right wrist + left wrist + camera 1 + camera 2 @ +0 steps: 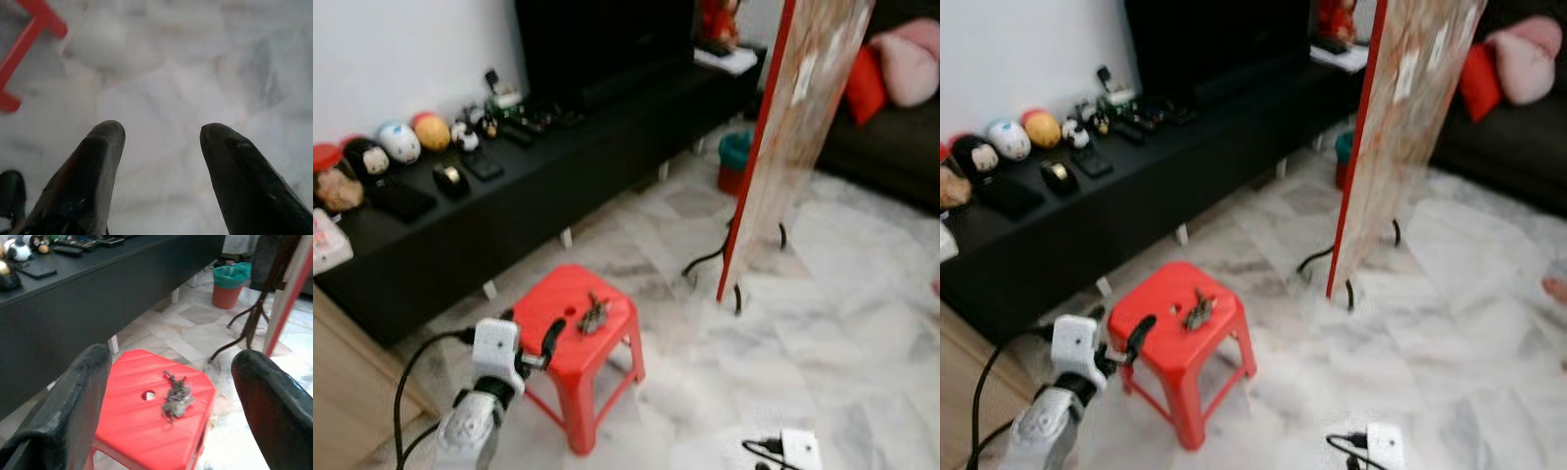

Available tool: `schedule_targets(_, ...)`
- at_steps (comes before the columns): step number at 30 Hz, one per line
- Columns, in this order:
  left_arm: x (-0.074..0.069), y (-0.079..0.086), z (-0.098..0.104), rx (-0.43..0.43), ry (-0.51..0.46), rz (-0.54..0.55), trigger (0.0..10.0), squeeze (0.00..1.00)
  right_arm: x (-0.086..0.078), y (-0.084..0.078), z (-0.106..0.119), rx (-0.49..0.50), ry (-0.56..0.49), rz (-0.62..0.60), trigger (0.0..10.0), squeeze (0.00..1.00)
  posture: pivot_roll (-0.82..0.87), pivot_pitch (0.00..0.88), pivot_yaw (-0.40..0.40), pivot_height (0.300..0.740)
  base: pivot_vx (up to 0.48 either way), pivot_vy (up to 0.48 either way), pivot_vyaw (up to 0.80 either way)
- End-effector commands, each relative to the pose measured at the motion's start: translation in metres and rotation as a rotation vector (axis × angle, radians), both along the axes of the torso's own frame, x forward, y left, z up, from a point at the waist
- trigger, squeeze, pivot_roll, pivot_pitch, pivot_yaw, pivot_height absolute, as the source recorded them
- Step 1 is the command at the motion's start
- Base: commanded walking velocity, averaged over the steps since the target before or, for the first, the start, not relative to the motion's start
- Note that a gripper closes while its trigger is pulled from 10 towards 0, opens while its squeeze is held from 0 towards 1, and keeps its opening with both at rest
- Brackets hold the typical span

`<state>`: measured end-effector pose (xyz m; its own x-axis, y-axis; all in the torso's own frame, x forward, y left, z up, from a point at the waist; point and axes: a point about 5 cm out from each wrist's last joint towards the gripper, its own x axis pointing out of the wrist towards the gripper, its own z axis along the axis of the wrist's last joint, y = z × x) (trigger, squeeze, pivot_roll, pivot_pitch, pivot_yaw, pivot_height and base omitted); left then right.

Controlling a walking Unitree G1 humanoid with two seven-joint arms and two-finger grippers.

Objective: Hang keys on a hook

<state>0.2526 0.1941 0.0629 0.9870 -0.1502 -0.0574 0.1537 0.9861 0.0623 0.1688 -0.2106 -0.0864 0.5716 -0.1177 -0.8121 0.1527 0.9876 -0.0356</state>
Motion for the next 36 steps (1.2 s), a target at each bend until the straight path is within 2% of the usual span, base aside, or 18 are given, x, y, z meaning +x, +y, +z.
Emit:
schedule_targets(1, -0.003, 0.009, -0.003, 0.015, 0.019, 0.027, 10.0, 0.0, 0.001, 0.012, -0.002, 0.024, 0.002, 0.024, 10.0, 0.0, 0.12, 0.083, -0.058, 0.74, 0.356, 0.0, 0.8)
schedule_targets(8, -0.003, 0.007, -0.003, 0.011, 0.019, 0.025, 10.0, 0.0, 0.0, 0.012, -0.002, 0.044, 0.002, 0.005, 10.0, 0.0, 0.12, 0.085, -0.06, 0.74, 0.359, 0.0, 0.11)
schedule_targets(11, -0.003, 0.007, -0.003, 0.011, 0.018, 0.027, 10.0, 0.0, 0.001, 0.014, -0.002, 0.041, 0.003, 0.04, 10.0, 0.0, 0.11, 0.087, -0.061, 0.74, 0.363, 0.0, 0.0)
schedule_targets(20, -0.002, 0.007, -0.003, 0.012, 0.015, 0.032, 10.0, 0.0, 0.0, 0.017, -0.003, 0.066, 0.004, 0.05, 10.0, 0.0, 0.11, 0.089, -0.063, 0.74, 0.346, 0.0, 0.74)
schedule_targets(31, -0.004, 0.002, -0.007, 0.004, 0.044, 0.005, 10.0, 0.0, -0.001, 0.017, -0.003, 0.076, 0.004, 0.032, 10.0, 0.0, 0.11, 0.091, -0.063, 0.74, 0.0, 0.0, 0.0)
schedule_targets(36, -0.01, 0.004, -0.017, 0.007, 0.084, 0.0, 10.0, 0.0, -0.002, 0.016, -0.003, 0.079, 0.001, 0.027, 10.0, 0.0, 0.11, 0.093, -0.062, 0.74, 0.0, 0.0, 0.0)
